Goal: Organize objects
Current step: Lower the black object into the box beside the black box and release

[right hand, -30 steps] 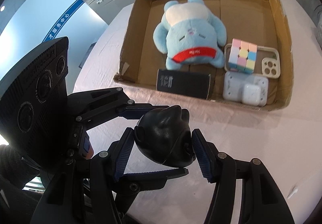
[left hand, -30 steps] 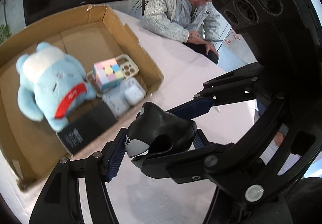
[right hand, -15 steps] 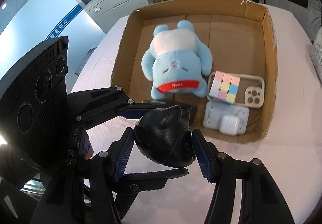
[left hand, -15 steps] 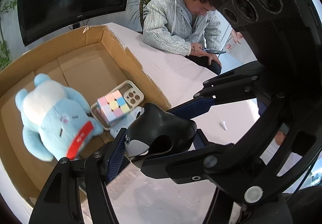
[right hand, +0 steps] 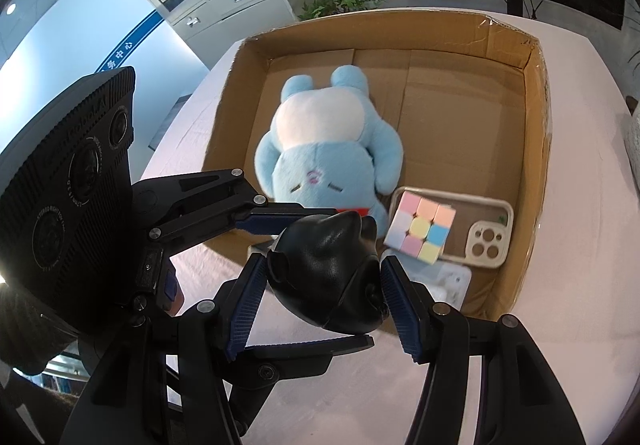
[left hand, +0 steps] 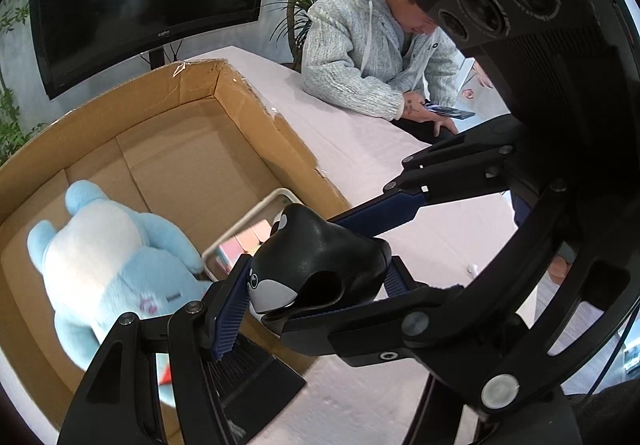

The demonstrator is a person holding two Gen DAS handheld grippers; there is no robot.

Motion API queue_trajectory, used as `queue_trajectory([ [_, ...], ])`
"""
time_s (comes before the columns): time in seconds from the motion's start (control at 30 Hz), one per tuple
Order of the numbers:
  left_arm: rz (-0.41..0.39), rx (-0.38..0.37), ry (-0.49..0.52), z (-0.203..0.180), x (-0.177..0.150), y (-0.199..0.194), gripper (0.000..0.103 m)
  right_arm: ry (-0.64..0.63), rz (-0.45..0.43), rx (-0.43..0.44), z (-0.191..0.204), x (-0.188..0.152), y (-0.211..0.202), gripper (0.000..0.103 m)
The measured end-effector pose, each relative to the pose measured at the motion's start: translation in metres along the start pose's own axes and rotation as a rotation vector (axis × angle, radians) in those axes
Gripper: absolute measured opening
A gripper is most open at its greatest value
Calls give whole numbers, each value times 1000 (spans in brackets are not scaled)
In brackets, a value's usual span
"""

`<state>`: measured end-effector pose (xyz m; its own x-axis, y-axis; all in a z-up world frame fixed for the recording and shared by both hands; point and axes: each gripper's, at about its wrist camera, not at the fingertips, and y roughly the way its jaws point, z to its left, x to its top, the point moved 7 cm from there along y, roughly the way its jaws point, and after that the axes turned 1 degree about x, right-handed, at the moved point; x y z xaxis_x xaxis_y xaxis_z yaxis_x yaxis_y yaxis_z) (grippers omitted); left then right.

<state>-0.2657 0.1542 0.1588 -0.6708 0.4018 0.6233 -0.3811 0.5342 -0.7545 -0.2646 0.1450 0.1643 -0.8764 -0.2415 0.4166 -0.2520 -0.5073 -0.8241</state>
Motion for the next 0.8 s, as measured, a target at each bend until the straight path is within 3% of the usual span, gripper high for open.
queue_trajectory([
  [0.4,78,31,-21,34,13,52,64,8,59,52,-48,32,43,58],
  [0.8,145,76,-90,58,5,89,65,1,123,98,-76,43,83,58],
])
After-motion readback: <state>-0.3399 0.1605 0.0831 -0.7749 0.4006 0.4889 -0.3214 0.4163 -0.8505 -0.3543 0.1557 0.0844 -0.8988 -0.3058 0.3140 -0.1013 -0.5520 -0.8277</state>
